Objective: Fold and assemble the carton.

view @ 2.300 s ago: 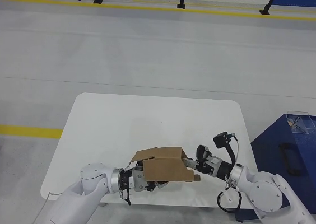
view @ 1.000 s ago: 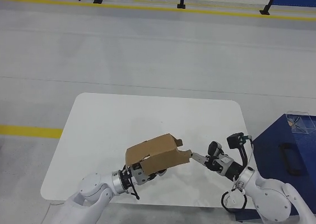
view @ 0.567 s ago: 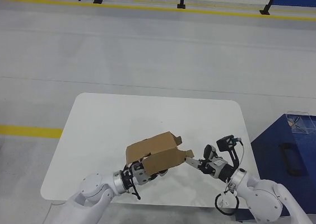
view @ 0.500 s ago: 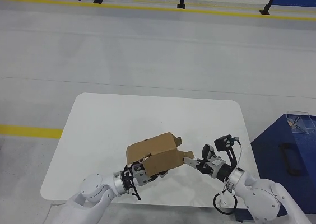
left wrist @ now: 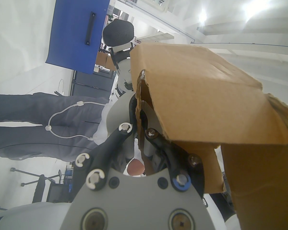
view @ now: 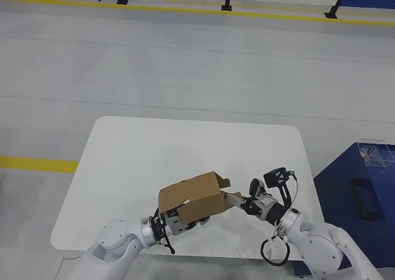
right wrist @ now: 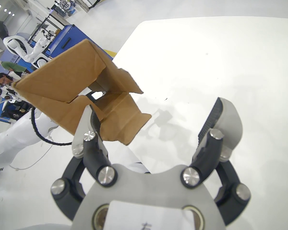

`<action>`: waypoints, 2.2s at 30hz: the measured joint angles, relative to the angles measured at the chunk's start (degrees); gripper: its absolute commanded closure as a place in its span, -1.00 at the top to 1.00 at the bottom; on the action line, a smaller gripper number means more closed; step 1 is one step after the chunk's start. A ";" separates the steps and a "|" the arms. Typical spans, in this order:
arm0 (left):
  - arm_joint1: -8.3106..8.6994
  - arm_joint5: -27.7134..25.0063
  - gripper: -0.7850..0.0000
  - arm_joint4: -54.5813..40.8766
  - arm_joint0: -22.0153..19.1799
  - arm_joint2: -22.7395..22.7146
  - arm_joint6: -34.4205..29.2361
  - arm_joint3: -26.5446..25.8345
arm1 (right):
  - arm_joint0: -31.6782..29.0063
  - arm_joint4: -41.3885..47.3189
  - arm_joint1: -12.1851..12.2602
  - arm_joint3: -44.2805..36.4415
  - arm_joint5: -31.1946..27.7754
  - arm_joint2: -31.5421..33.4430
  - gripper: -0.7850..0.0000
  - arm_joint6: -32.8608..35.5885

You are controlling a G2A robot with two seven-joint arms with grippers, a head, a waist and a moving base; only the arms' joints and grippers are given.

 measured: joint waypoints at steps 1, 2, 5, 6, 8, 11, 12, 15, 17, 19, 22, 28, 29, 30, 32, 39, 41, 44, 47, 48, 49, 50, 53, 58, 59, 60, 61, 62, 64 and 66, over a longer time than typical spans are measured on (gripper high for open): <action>-0.06 0.08 -1.00 -0.12 0.02 0.03 0.28 0.08 | -0.43 -0.84 -0.03 -0.03 1.01 0.58 1.00 -1.16; -0.11 0.13 -1.00 -0.22 0.03 0.06 0.48 0.10 | -0.70 -1.78 -0.06 -0.16 1.91 0.93 1.00 -2.02; -0.23 -0.27 -1.00 0.12 -0.04 0.16 0.86 0.07 | -1.40 -8.56 -0.17 -1.21 6.23 1.25 1.00 -5.56; -0.26 -0.76 -1.00 0.59 -0.04 0.18 1.02 0.04 | -1.67 -10.96 -0.26 -1.64 7.84 0.90 1.00 -6.74; -0.31 -2.01 -1.00 2.03 0.15 0.34 1.63 -0.13 | -1.68 -15.05 -0.53 -2.24 11.22 -0.34 1.00 -7.99; -0.39 -3.13 -1.00 3.82 0.48 0.72 2.18 -0.55 | 0.49 -17.87 -0.94 -1.84 14.10 -2.33 1.00 -6.70; -0.41 -3.40 -1.00 4.32 0.55 0.82 2.18 -0.68 | 1.34 -18.87 -1.06 -1.60 14.62 -3.02 1.00 -6.32; -0.44 -3.71 -1.00 4.99 0.84 0.98 1.85 -0.90 | 4.03 -22.38 -1.56 -0.58 16.94 -5.46 1.00 -5.59; -0.47 -3.48 -1.00 4.83 0.91 0.90 1.64 -0.92 | 5.87 -22.83 -1.96 0.11 17.80 -7.13 1.00 -4.14; -0.48 -2.97 -1.00 4.75 0.88 0.68 1.94 -0.77 | 7.51 -22.86 -2.27 0.59 17.46 -8.54 1.00 -2.27; -0.55 -2.03 -1.00 4.40 0.63 0.35 2.68 -0.60 | 8.64 -24.73 -2.61 0.62 16.69 -10.67 1.00 -0.43; -0.77 -0.74 -1.00 3.80 0.06 0.12 3.77 -0.21 | 8.59 -28.61 -3.24 -0.55 17.68 -13.57 1.00 0.35; -0.82 -0.70 -1.00 3.82 -0.04 0.16 4.05 -0.16 | 8.64 -28.99 -3.34 -0.67 17.75 -13.96 1.00 0.48; -0.88 -0.69 -1.00 3.86 -0.15 0.23 4.26 -0.11 | 8.78 -29.58 -3.44 -0.66 17.93 -14.29 1.00 0.52; -1.00 -0.70 -1.00 3.90 -0.33 0.39 4.46 0.02 | 9.22 -31.00 -3.73 -0.31 18.62 -15.19 1.00 0.59; -1.26 -0.56 -1.00 3.86 -0.66 0.56 4.57 0.35 | 11.19 -33.22 -4.90 0.82 20.67 -18.22 1.00 0.79; -1.31 -0.35 -1.00 3.86 -0.72 0.54 4.48 0.39 | 11.36 -33.61 -5.19 0.80 20.84 -18.84 1.00 0.74; -1.35 -0.27 -1.00 3.92 -0.68 0.38 4.29 0.37 | 11.31 -33.99 -5.51 0.66 21.12 -19.14 1.00 0.43; -1.36 -0.28 -1.00 3.83 -0.50 0.16 3.88 0.32 | 10.84 -34.02 -5.72 0.14 21.29 -18.79 1.00 0.10; -1.36 -0.24 -1.00 3.82 -0.46 0.10 3.81 0.31 | 10.60 -33.91 -5.77 -0.08 21.36 -18.54 1.00 -0.03; -1.37 -0.16 -1.00 3.83 -0.43 0.04 3.72 0.30 | 10.22 -33.47 -5.82 -0.39 21.38 -18.14 1.00 -0.21; -1.37 -0.05 -1.00 3.86 -0.43 0.01 3.65 0.30 | 9.94 -32.96 -5.86 -0.56 21.30 -17.79 1.00 -0.31; -1.41 0.29 -1.00 4.17 -0.54 0.00 3.50 0.28 | 9.38 -31.35 -5.98 -0.54 20.53 -16.70 1.00 -0.30; -1.54 0.94 -1.00 4.21 -0.94 0.03 3.48 0.28 | 8.95 -29.59 -6.26 0.01 19.21 -15.52 1.00 -0.90; -1.57 1.01 -1.00 4.16 -1.01 0.04 3.44 0.33 | 8.79 -28.55 -6.29 -0.16 18.91 -14.94 1.00 -1.05; -1.60 1.08 -1.00 4.10 -1.08 0.04 3.38 0.40 | 8.57 -27.48 -6.29 -0.36 18.60 -14.19 1.00 -1.22; -1.64 1.21 -1.00 3.89 -1.16 0.04 3.21 0.52 | 8.17 -26.06 -6.26 -0.58 18.05 -13.06 1.00 -1.23; -1.67 1.39 -1.00 3.63 -1.23 0.05 2.99 0.63 | 7.83 -24.89 -6.21 -0.67 17.52 -12.16 1.00 -0.89; -1.72 1.78 -1.00 2.97 -1.53 -0.03 2.14 0.96 | 7.15 -22.00 -6.02 -0.57 16.27 -9.54 1.00 0.77; -1.73 2.17 -1.00 2.36 -1.78 -0.27 1.41 1.22 | 6.36 -19.77 -5.77 -0.46 14.94 -6.86 1.00 2.20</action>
